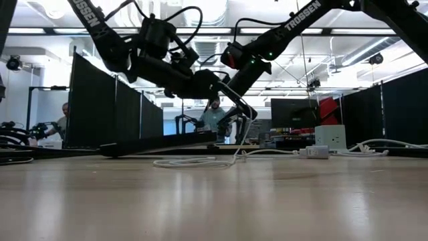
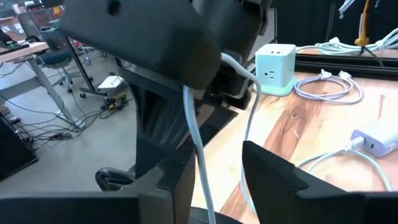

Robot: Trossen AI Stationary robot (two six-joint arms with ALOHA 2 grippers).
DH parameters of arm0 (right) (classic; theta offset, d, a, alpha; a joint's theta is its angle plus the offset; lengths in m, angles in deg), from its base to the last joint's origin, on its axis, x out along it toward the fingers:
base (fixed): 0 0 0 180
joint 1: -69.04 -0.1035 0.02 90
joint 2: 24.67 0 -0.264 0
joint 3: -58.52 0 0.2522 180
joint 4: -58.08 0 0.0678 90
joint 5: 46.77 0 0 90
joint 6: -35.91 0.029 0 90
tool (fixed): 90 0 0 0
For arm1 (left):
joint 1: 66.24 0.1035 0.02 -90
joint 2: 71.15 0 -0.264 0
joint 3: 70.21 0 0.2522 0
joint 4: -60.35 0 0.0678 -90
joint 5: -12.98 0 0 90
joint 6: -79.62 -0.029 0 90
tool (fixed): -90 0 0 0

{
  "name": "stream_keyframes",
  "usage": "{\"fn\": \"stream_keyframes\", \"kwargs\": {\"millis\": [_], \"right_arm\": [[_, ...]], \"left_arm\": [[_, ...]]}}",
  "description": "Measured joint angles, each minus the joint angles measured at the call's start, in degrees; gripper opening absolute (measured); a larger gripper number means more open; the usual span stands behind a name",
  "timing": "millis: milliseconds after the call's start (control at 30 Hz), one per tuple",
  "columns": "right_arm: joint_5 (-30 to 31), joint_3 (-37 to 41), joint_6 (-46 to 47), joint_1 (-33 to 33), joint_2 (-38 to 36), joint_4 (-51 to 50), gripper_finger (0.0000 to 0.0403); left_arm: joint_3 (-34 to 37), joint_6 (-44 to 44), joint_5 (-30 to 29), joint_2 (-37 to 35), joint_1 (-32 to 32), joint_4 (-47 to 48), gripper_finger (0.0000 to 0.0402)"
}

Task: Insert USB
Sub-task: Insert the light blue charger cable into the black outlet extension

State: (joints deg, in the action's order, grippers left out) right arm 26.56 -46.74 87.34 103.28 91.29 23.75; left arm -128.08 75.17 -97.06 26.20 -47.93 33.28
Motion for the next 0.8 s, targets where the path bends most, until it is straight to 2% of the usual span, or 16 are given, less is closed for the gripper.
{"fn": "stream_keyframes", "kwargs": {"millis": [167,300,500,800], "right_arm": [[-1.5,0.0,12.5,0.0,0.0,-0.1,0.0216],[-3.5,0.0,19.2,0.0,0.0,-0.1,0.0213],[-5.0,0.0,24.9,0.0,0.0,-0.2,0.0221],[-6.5,0.0,34.0,0.0,-0.1,-0.1,0.0216]], "left_arm": [[0.0,0.4,0.0,0.1,0.0,-0.1,0.0128],[-0.1,0.6,-0.1,0.1,0.0,-0.1,0.0119],[-0.1,0.7,0.0,-0.5,-0.1,0.4,0.0105],[-0.1,0.6,0.0,-2.1,-0.2,0.7,0.0114]]}}
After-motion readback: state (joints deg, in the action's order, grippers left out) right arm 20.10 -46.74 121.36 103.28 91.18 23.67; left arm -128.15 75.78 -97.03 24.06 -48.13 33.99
